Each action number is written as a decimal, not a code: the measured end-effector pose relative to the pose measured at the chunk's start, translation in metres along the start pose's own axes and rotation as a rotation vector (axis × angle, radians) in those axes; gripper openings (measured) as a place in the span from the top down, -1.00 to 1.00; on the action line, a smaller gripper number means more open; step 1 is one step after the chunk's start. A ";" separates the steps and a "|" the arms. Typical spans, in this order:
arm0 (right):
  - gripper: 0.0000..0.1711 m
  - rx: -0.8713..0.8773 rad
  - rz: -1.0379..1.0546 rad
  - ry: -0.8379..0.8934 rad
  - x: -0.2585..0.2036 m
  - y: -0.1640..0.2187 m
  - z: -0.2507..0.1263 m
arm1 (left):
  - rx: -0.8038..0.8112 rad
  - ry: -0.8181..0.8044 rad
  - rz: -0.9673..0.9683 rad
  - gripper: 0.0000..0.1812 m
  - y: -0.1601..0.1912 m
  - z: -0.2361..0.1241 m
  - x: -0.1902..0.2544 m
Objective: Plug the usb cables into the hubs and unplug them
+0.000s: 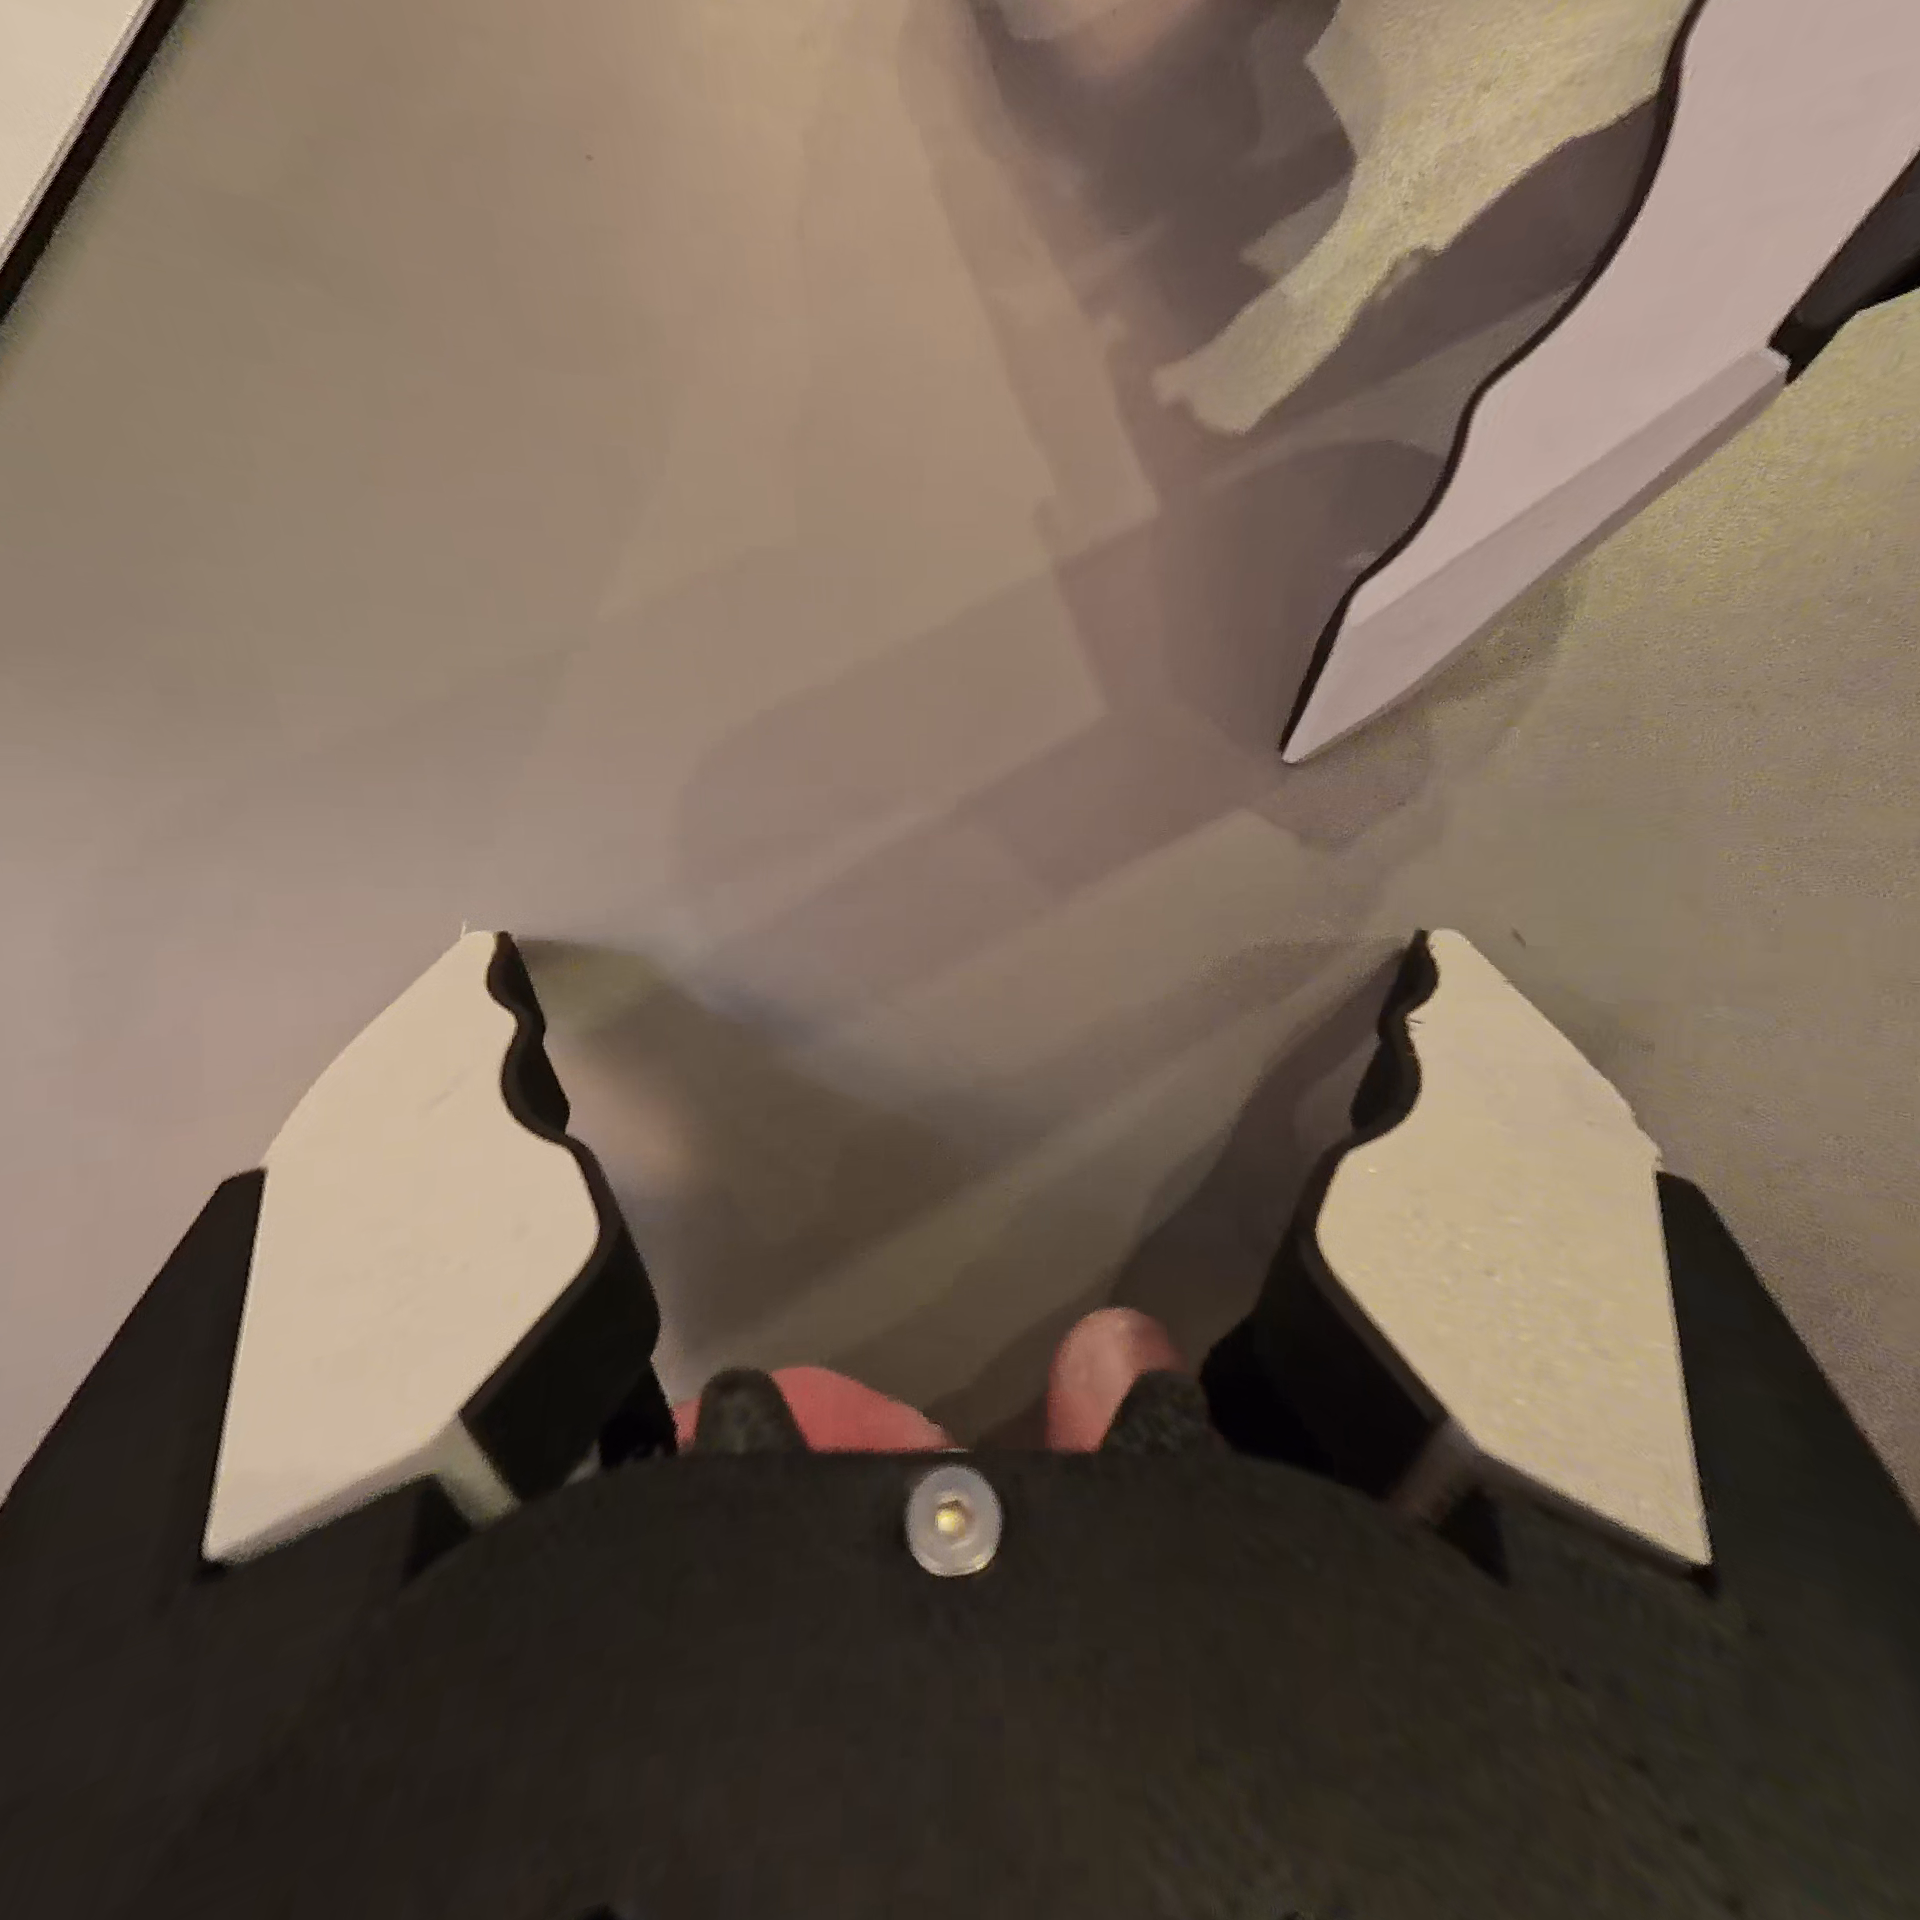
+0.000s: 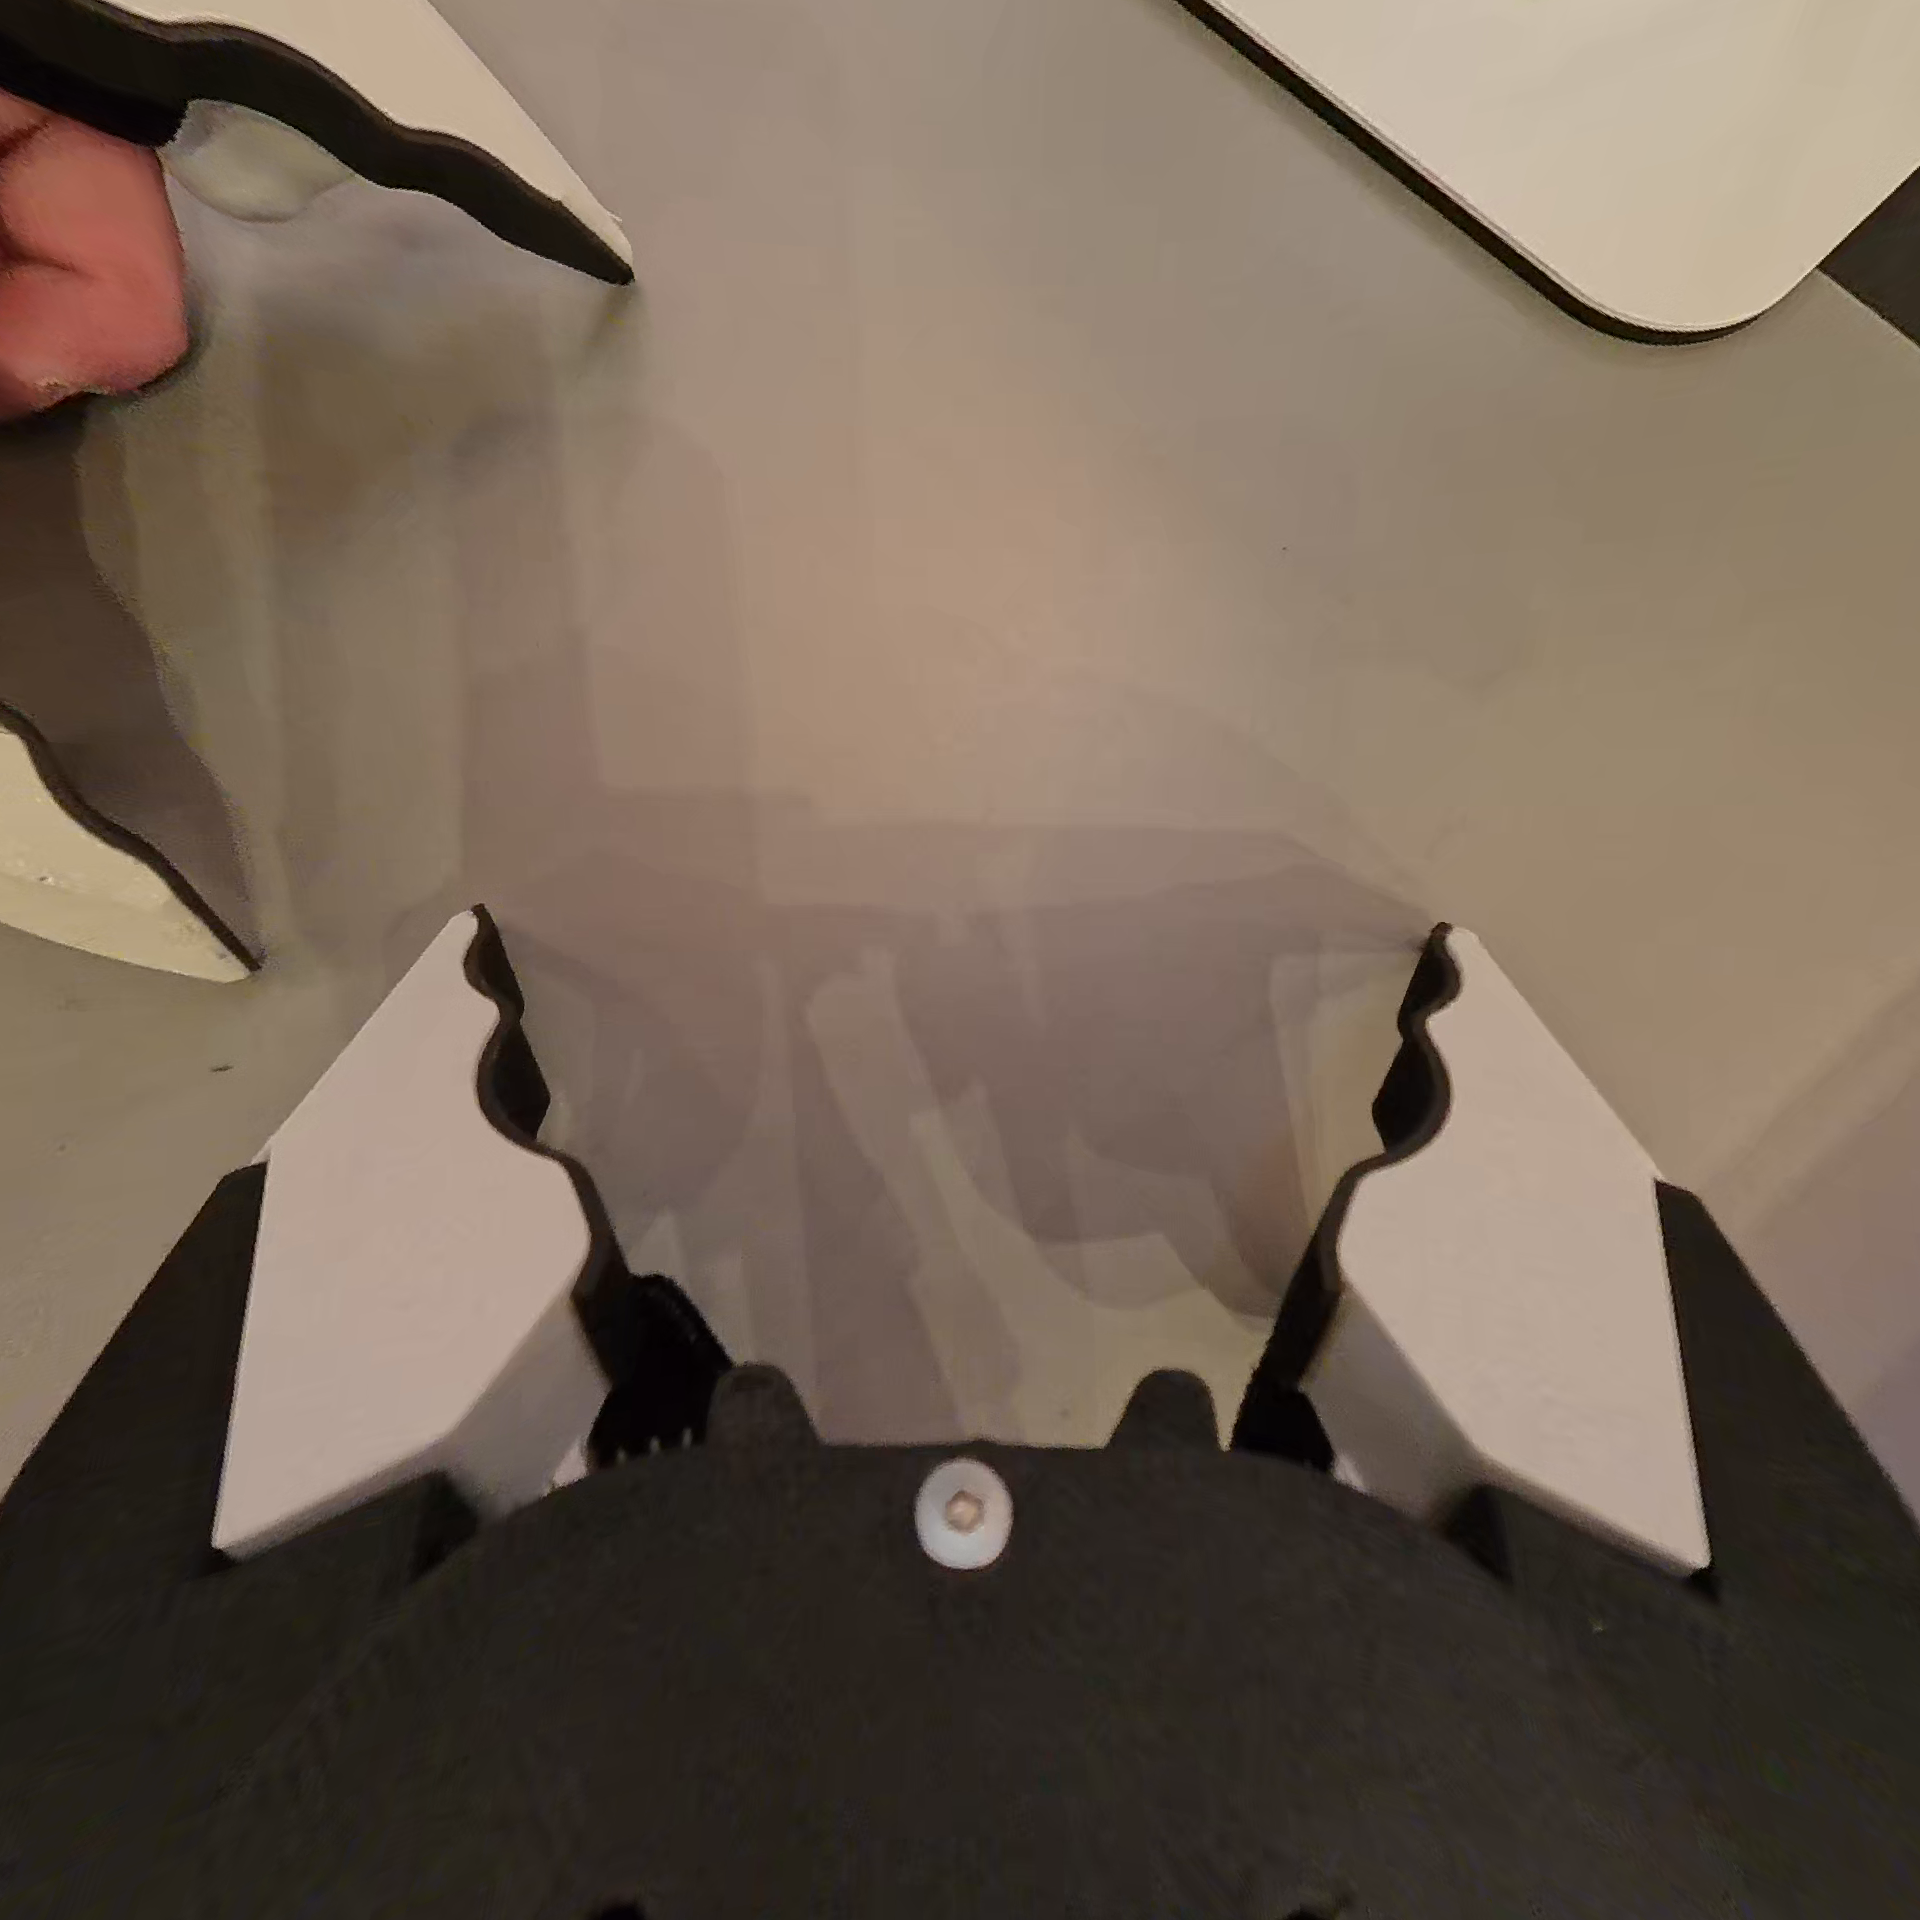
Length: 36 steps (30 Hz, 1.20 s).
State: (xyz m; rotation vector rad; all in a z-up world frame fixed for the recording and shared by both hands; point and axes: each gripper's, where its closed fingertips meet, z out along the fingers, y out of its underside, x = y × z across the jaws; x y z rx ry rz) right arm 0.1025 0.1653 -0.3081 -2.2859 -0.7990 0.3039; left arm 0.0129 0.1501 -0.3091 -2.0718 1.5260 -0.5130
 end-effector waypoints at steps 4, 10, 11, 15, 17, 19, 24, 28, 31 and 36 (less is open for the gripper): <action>-0.86 0.000 0.000 0.000 0.000 0.000 0.000 | -0.010 -0.008 -0.007 -0.61 0.000 0.000 -0.001; -0.86 0.000 0.000 0.000 0.000 0.000 0.000 | -0.044 -0.047 -0.032 -0.61 0.000 -0.001 0.000; -0.86 0.000 0.000 0.000 0.000 0.000 0.000 | -0.053 -0.045 -0.040 -0.61 0.000 0.000 0.000; -0.86 0.000 0.000 0.000 0.000 0.000 0.000 | -0.054 -0.051 -0.065 -0.61 0.001 0.000 0.000; -0.86 0.000 0.000 0.000 0.000 0.000 0.000 | -0.048 -0.064 -0.076 -0.61 0.001 0.000 -0.001; -0.86 0.000 0.000 0.000 0.000 0.000 0.000 | -0.047 -0.066 -0.081 -0.61 0.002 -0.001 -0.001; -0.86 0.000 0.000 0.000 0.000 0.000 0.000 | -0.045 -0.058 -0.078 -0.62 0.001 0.000 -0.001; -0.86 0.000 0.000 0.000 0.000 0.000 0.000 | -0.040 -0.062 -0.082 -0.62 0.001 0.000 -0.001; -0.86 0.000 0.000 0.000 0.000 0.000 0.000 | -0.036 -0.069 -0.092 -0.62 0.002 0.000 -0.001; -0.86 0.000 0.000 0.000 0.000 0.000 0.000 | -0.068 -0.088 -0.121 -0.61 0.003 -0.001 -0.002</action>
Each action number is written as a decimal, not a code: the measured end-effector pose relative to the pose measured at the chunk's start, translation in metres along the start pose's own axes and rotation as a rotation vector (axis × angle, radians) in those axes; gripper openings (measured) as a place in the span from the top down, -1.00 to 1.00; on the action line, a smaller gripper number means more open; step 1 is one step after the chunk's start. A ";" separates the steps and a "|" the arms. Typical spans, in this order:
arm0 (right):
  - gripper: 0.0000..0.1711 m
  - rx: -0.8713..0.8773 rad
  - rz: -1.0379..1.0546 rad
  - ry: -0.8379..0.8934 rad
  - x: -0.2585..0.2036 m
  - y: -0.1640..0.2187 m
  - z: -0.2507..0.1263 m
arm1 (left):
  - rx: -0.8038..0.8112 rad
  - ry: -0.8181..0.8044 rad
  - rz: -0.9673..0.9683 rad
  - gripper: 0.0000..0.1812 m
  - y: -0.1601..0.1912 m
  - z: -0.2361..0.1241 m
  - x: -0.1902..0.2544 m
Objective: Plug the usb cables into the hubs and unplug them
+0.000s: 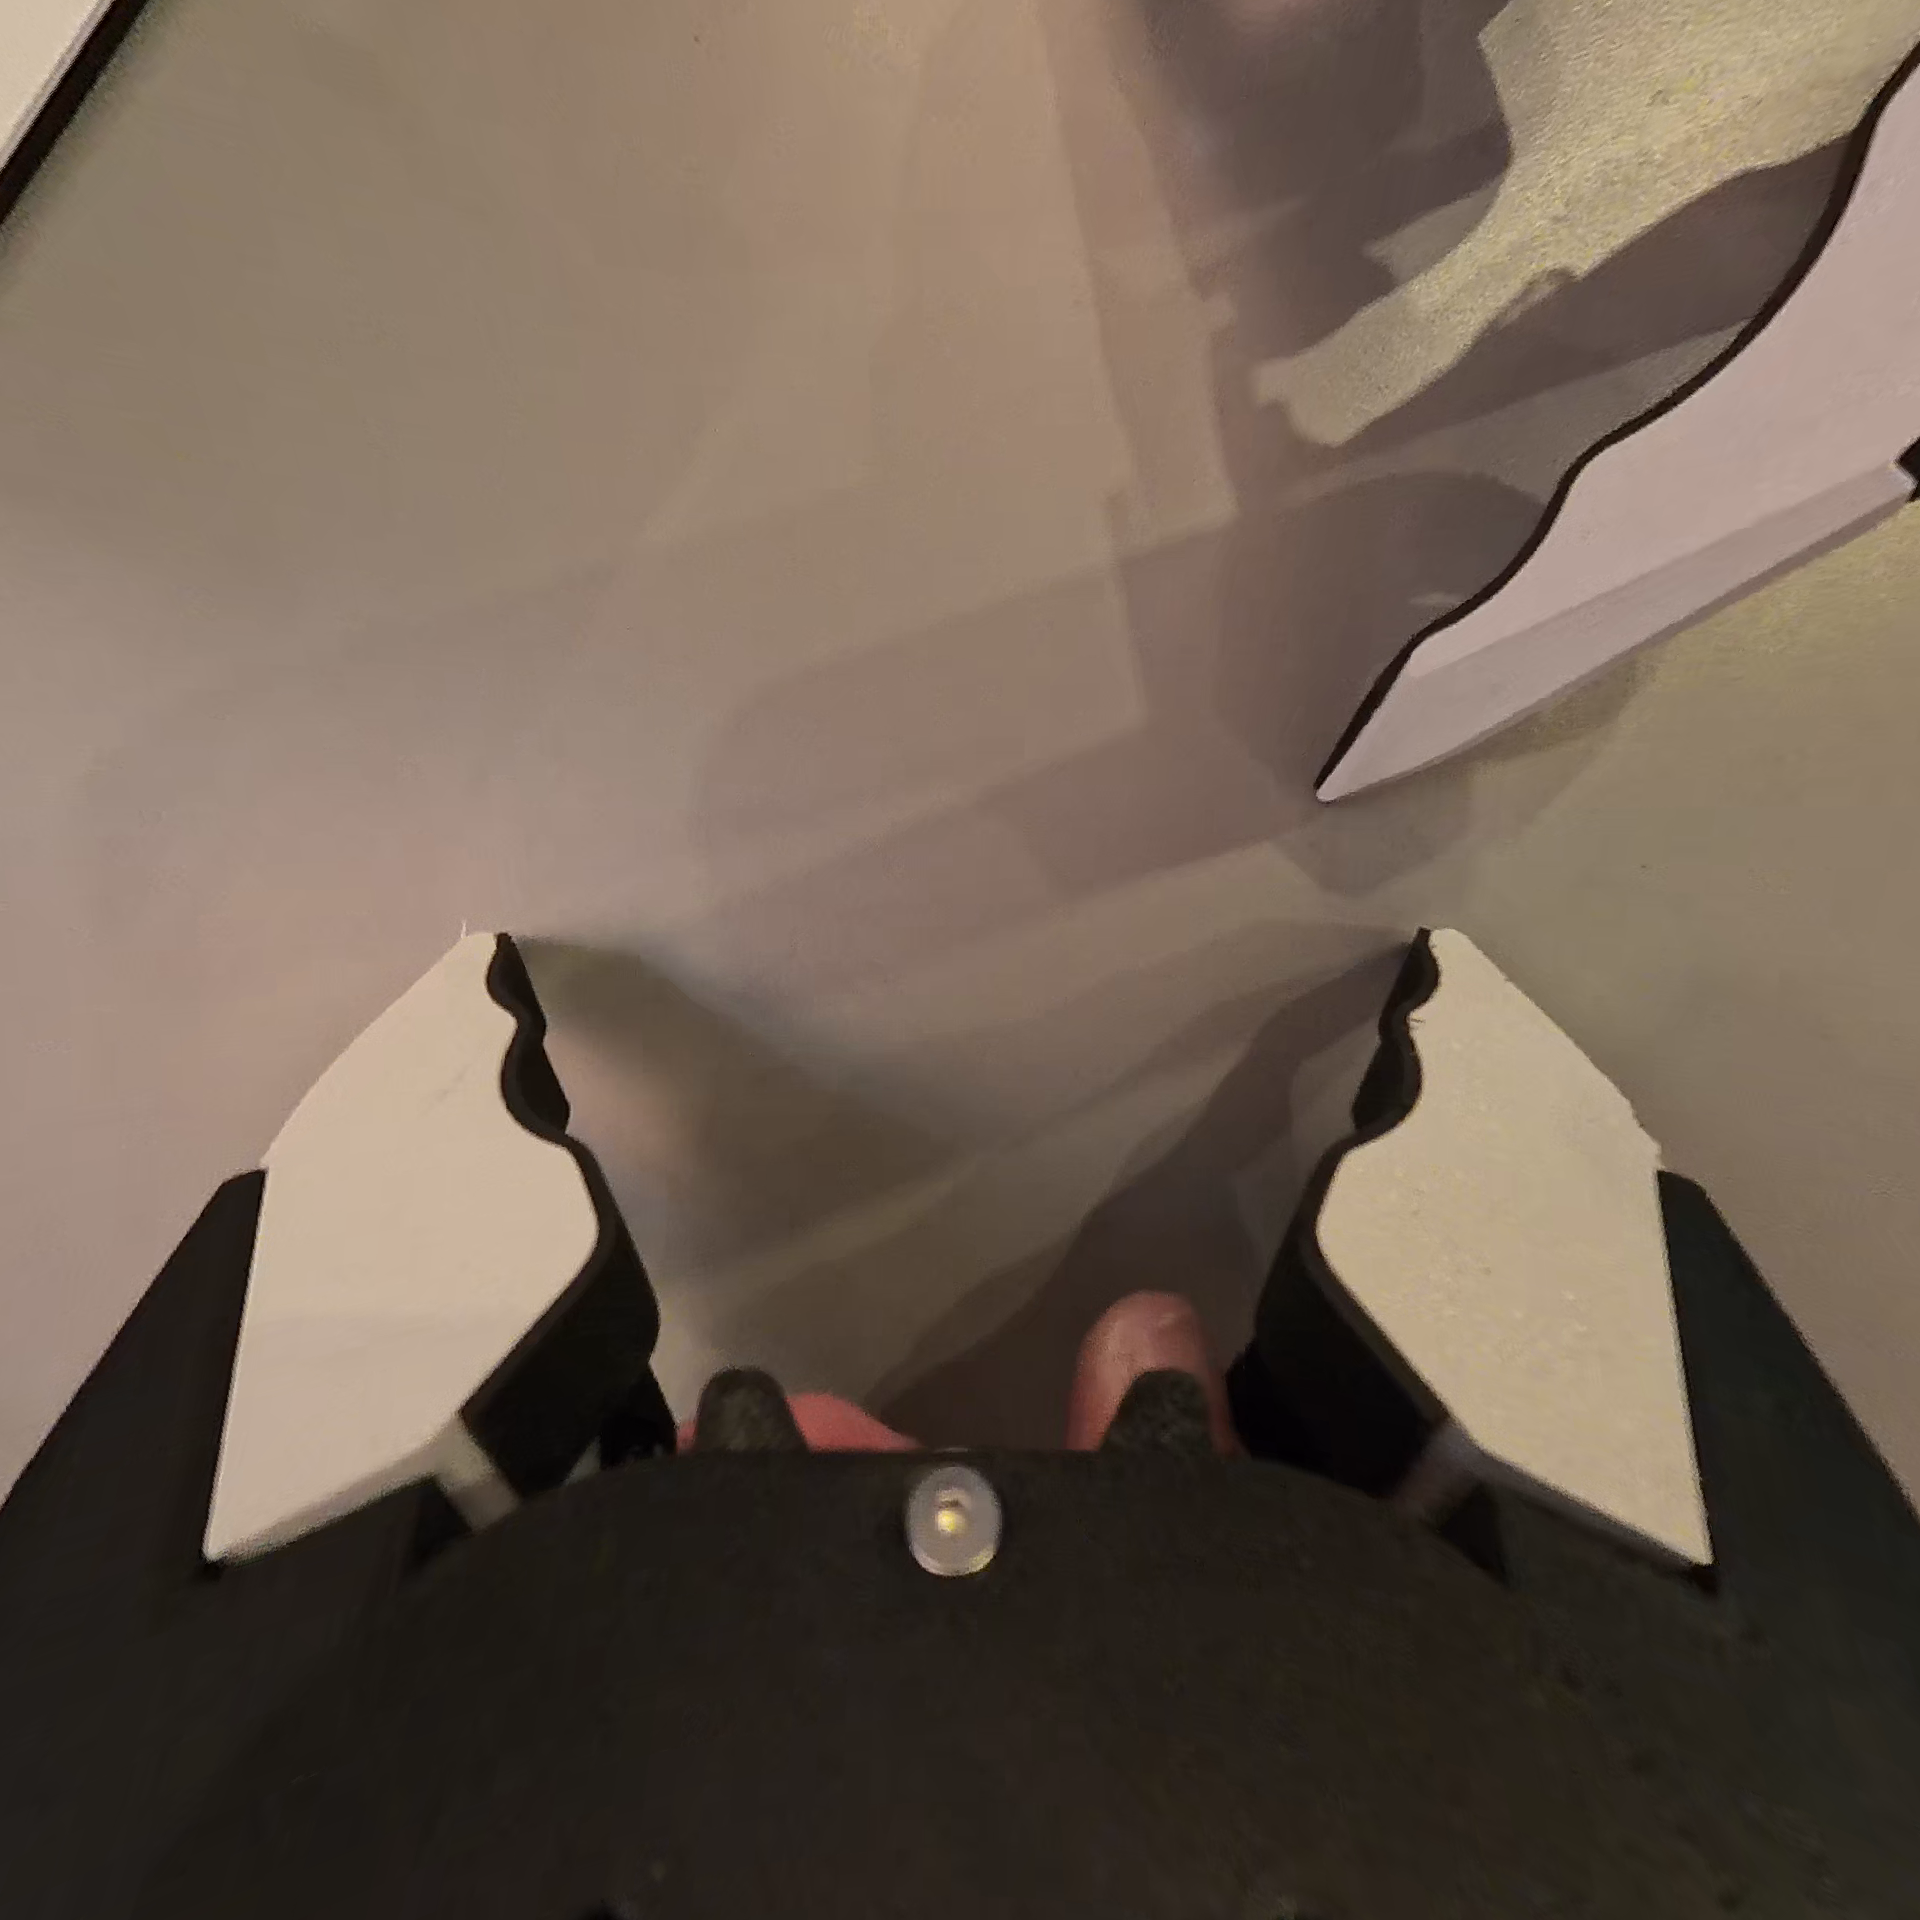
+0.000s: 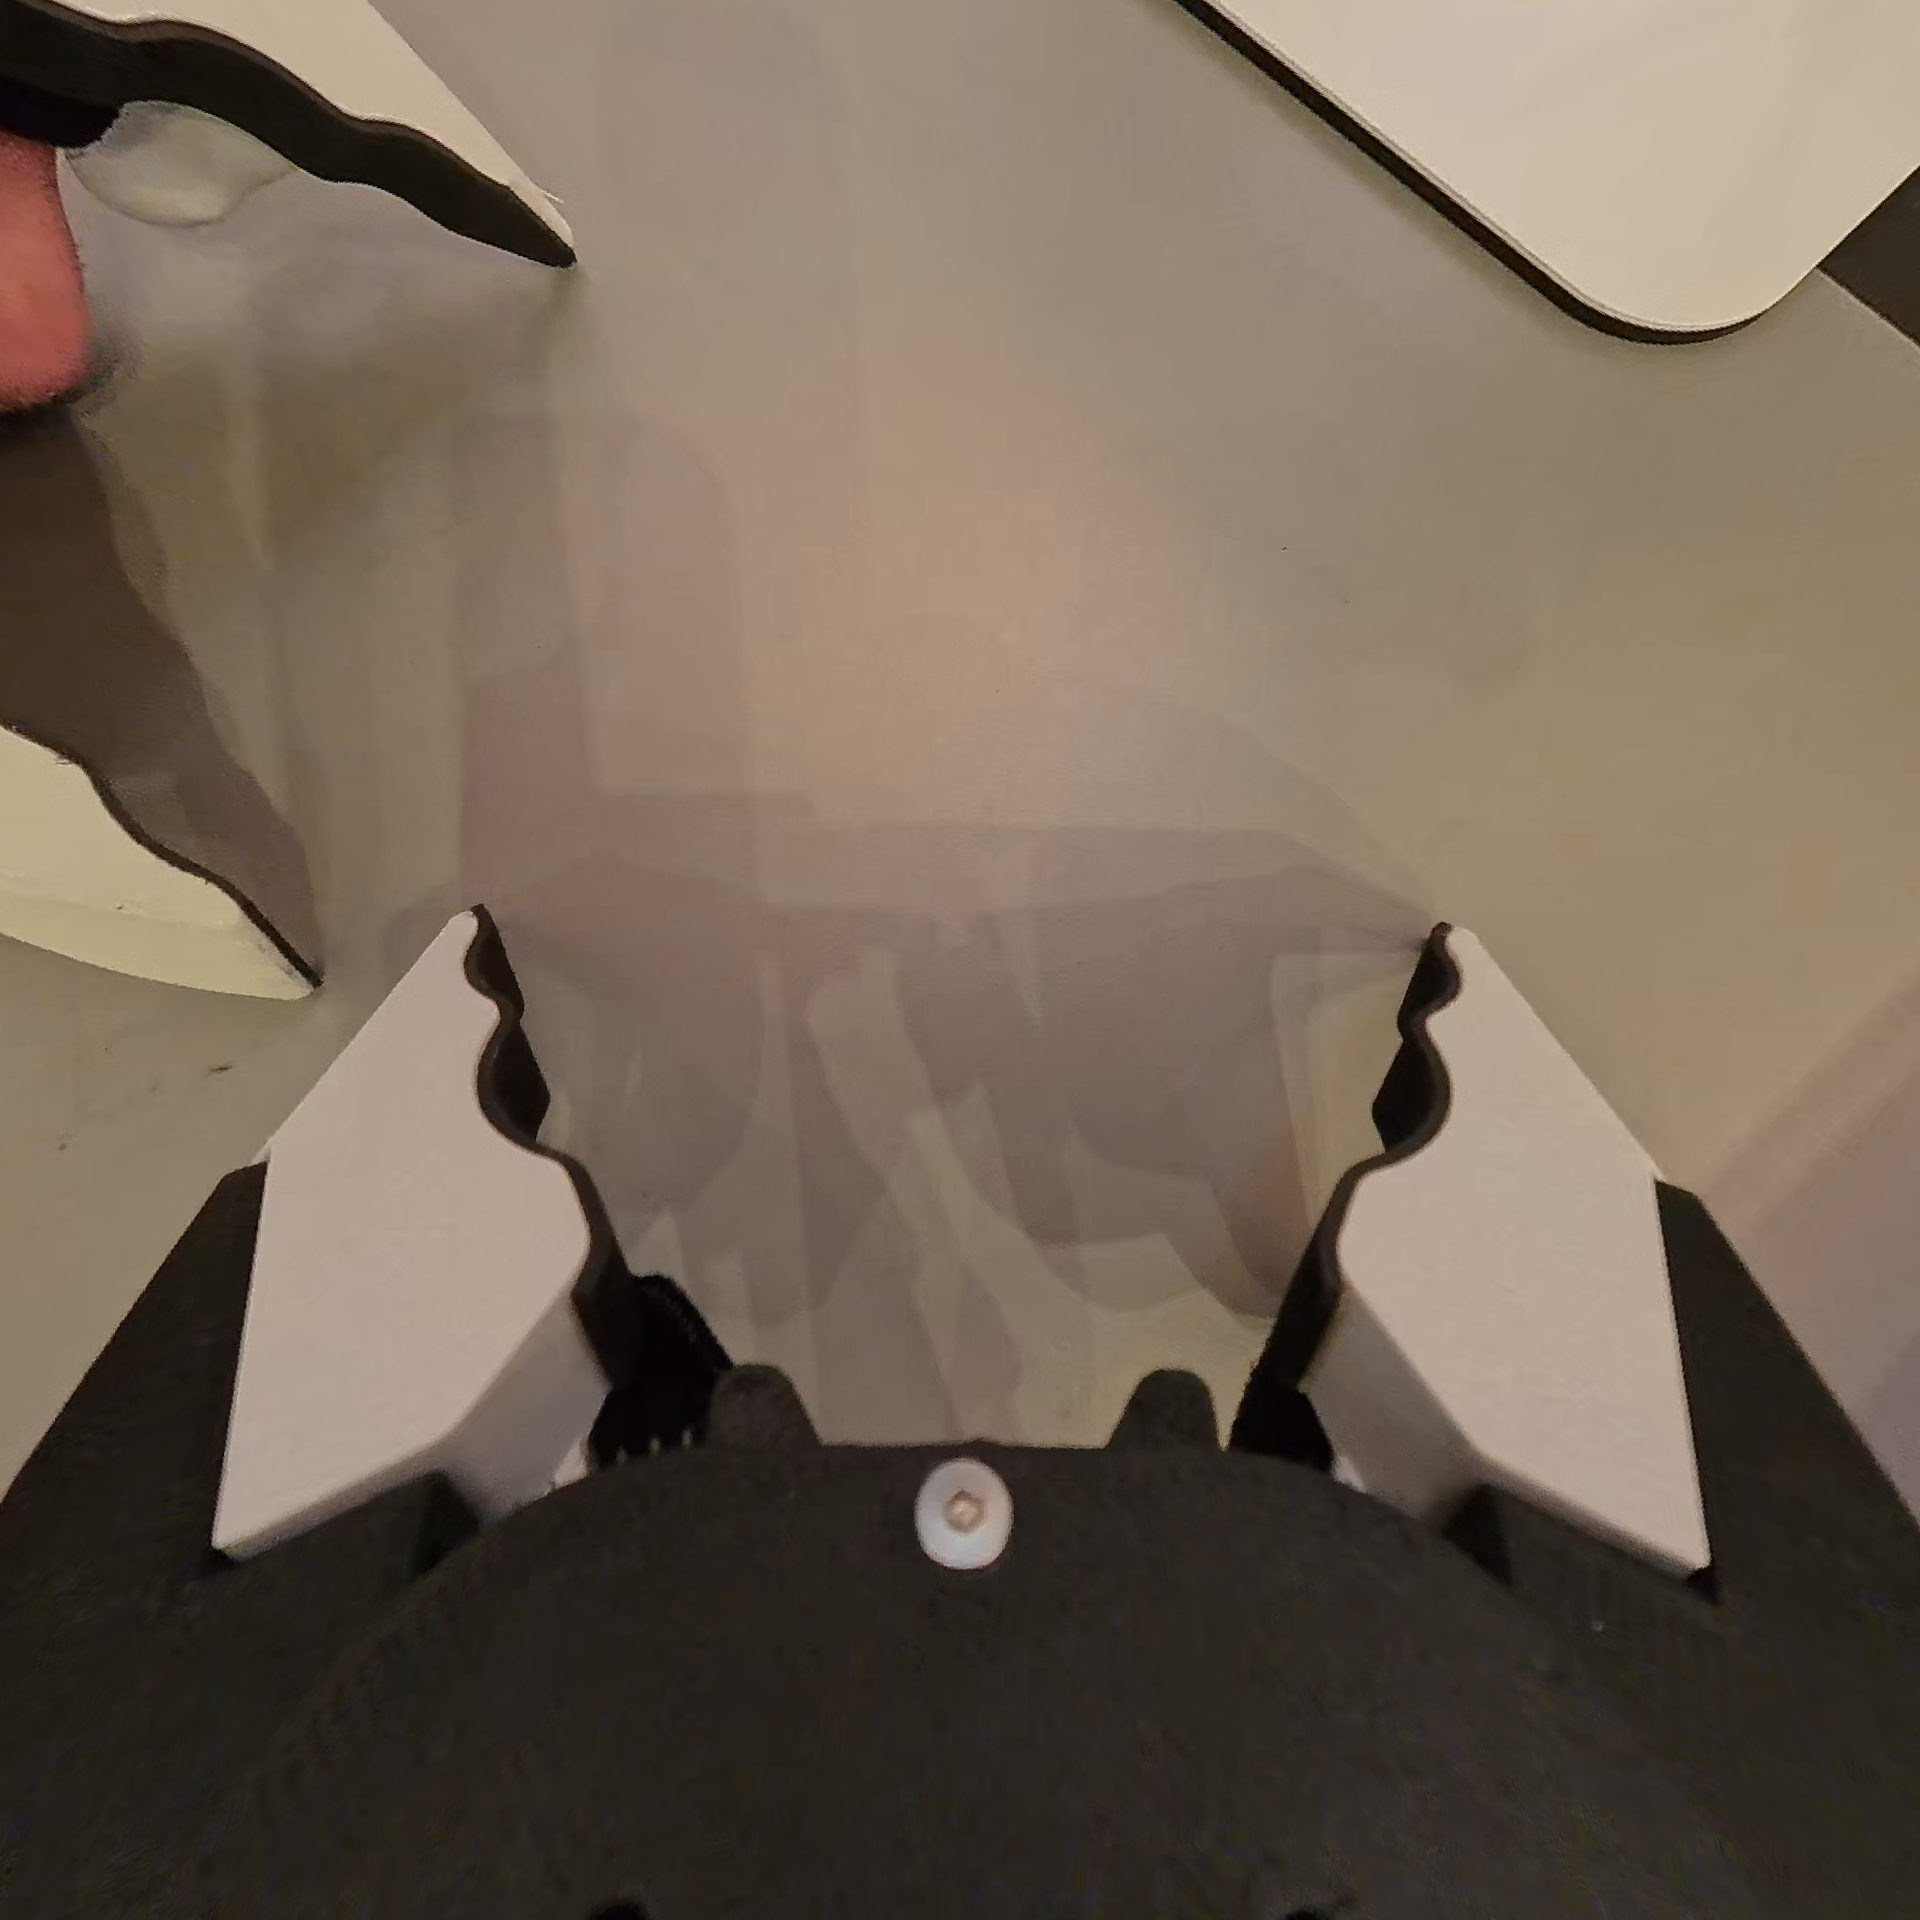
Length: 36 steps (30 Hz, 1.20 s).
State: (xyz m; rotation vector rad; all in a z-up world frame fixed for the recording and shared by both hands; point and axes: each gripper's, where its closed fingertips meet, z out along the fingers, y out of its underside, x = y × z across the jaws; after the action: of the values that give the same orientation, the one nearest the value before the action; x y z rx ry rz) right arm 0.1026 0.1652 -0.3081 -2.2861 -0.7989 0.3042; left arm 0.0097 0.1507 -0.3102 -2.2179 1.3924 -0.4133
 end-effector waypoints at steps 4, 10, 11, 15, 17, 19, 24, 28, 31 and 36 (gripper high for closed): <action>-0.86 0.000 0.000 0.000 0.000 0.000 0.000 | -0.005 -0.004 -0.006 -0.61 0.000 0.000 0.001; -0.86 0.000 0.000 0.000 0.000 0.000 0.000 | 0.021 -0.011 0.009 -0.61 -0.001 -0.001 0.001; -0.86 0.000 0.000 0.000 0.000 0.000 0.000 | 0.010 -0.008 -0.005 -0.61 0.000 0.000 0.002; -0.86 0.000 0.000 0.000 0.000 0.000 0.000 | -0.001 0.000 -0.001 -0.61 0.000 0.000 0.002; -0.86 0.000 0.000 0.000 0.000 0.000 0.000 | -0.026 -0.005 -0.007 -0.62 0.001 0.000 0.001; -0.86 0.000 0.000 0.000 0.000 0.000 0.000 | -0.041 -0.003 -0.004 -0.62 0.001 0.000 0.002; -0.86 0.000 0.000 0.000 0.000 0.000 0.000 | -0.005 0.000 0.019 -0.61 -0.002 0.001 0.002; -0.86 0.000 0.000 0.000 0.000 0.000 0.000 | 0.044 -0.018 0.045 -0.55 -0.004 -0.003 0.003; -0.86 0.000 0.000 0.000 0.000 0.000 0.000 | 0.052 -0.012 0.042 -0.51 -0.004 -0.003 0.004; -0.86 0.000 0.000 0.000 0.000 0.000 0.000 | 0.035 -0.001 0.028 -0.59 -0.003 0.001 0.005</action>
State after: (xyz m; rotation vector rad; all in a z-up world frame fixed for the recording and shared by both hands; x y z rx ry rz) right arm 0.1027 0.1652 -0.3079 -2.2861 -0.7985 0.3042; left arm 0.0148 0.1473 -0.3087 -2.1678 1.4034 -0.4233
